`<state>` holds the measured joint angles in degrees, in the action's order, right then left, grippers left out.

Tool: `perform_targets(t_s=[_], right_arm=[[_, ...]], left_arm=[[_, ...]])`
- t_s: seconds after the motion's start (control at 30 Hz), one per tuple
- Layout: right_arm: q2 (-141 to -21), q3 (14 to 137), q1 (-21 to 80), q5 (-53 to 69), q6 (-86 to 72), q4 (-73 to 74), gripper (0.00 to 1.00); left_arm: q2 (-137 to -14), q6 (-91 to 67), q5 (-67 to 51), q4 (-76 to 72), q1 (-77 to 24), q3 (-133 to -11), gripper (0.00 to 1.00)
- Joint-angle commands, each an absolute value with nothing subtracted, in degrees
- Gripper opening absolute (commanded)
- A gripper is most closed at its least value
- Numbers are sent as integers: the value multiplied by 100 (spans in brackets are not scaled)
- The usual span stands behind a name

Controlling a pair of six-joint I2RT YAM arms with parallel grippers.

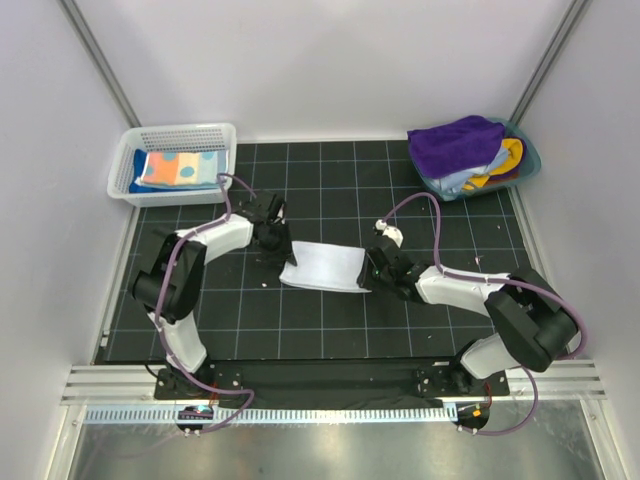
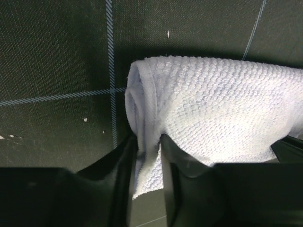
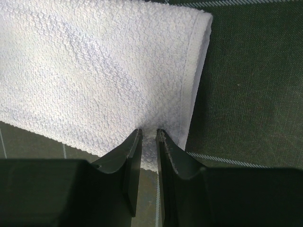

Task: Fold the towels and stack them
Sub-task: Neatly place the folded towel into the bin

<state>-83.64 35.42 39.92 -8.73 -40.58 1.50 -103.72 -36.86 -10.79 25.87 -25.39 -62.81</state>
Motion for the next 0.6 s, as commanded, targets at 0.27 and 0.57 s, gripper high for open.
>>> perform_targets(t_s=[0.27,0.57], right_arm=[[-8210,3638,3981,-668,-3815,553,41],[-7252,4175,3981,-765,-3569,1432,49]], left_arm=[[-11100,-3630,-82,2979,-2610,-6871,0],[-11803,-2814,2257,3672,-2601,-8901,0]])
